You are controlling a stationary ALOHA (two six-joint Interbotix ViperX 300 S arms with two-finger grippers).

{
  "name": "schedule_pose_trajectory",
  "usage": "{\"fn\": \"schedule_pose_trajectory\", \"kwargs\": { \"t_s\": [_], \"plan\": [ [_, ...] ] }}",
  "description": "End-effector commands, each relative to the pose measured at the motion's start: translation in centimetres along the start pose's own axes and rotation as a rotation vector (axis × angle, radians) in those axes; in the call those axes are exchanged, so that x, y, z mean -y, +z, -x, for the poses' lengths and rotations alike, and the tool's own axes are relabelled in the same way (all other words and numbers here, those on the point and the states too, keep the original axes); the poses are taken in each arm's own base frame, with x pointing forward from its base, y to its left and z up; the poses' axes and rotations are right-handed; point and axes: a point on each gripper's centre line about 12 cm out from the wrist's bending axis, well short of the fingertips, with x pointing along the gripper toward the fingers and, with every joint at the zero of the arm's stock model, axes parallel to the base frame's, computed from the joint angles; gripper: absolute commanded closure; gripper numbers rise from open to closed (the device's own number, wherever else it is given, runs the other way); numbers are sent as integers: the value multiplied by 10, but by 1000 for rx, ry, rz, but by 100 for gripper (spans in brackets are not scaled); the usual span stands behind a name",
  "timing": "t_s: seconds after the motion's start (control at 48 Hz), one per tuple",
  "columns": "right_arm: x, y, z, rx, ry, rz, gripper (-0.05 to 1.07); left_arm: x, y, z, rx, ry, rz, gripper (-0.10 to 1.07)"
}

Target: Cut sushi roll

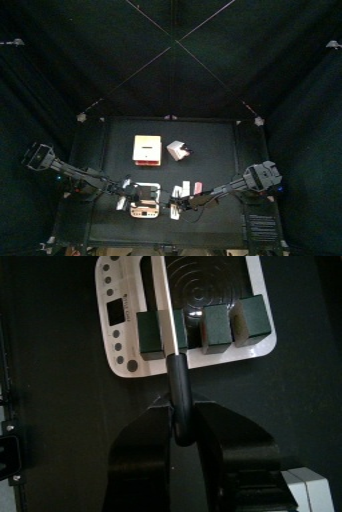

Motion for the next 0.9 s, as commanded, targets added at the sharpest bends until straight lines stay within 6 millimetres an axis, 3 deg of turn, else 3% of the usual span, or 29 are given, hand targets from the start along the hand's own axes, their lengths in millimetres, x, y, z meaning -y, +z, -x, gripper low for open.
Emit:
{"fn": "schedule_pose_trajectory", "kwargs": {
  "t_s": [0.0,0.875],
  "plan": [
    [2,9,8,24,5,-16,52,1,0,0,5,-4,-4,76],
    [0,6,5,17,10,-16,52,0,-7,-5,-19,2,8,76]
  ]
}}
